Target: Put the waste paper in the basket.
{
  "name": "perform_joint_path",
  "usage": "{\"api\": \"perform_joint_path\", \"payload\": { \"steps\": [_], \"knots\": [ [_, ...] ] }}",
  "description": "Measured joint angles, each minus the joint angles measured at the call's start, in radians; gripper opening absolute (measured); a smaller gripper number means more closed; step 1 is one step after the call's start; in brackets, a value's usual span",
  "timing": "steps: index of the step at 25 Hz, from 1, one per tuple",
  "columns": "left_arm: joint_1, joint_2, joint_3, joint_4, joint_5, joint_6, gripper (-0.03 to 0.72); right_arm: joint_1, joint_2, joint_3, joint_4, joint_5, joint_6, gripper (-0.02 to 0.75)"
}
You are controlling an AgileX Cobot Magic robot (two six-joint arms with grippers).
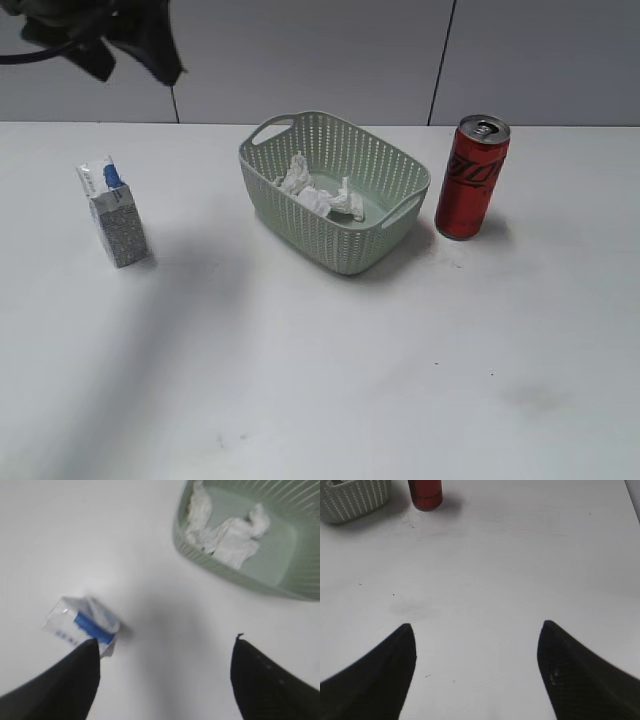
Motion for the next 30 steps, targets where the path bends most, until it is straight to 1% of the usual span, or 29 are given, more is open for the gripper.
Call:
{"api": "perform_joint_path", "payload": {
  "steps": [3,7,11,15,22,30],
  "knots": [
    [0.06,-0.001,-0.002,0.033,0.077,-0.007,0.598,0.0,0.0,0.0,0.0,0.0,0.0,0.572],
    [0.133,-0.037,0.019,0.047,0.086,-0.028,0.594,0.0,0.0,0.0,0.0,0.0,0.0,0.572],
    [0.18,-0.117,0.091,0.072,0.086,-0.031,0.592,0.0,0.0,0.0,0.0,0.0,0.0,0.572],
    [0.184,-0.26,0.239,0.095,0.088,-0.032,0.592,0.0,0.0,0.0,0.0,0.0,0.0,0.572],
    [0.184,-0.58,0.519,0.145,0.09,-0.034,0.592,0.0,0.0,0.0,0.0,0.0,0.0,0.572],
    [0.184,-0.913,0.747,0.168,0.089,-0.057,0.592,0.0,0.0,0.0,0.0,0.0,0.0,0.572]
  ]
}}
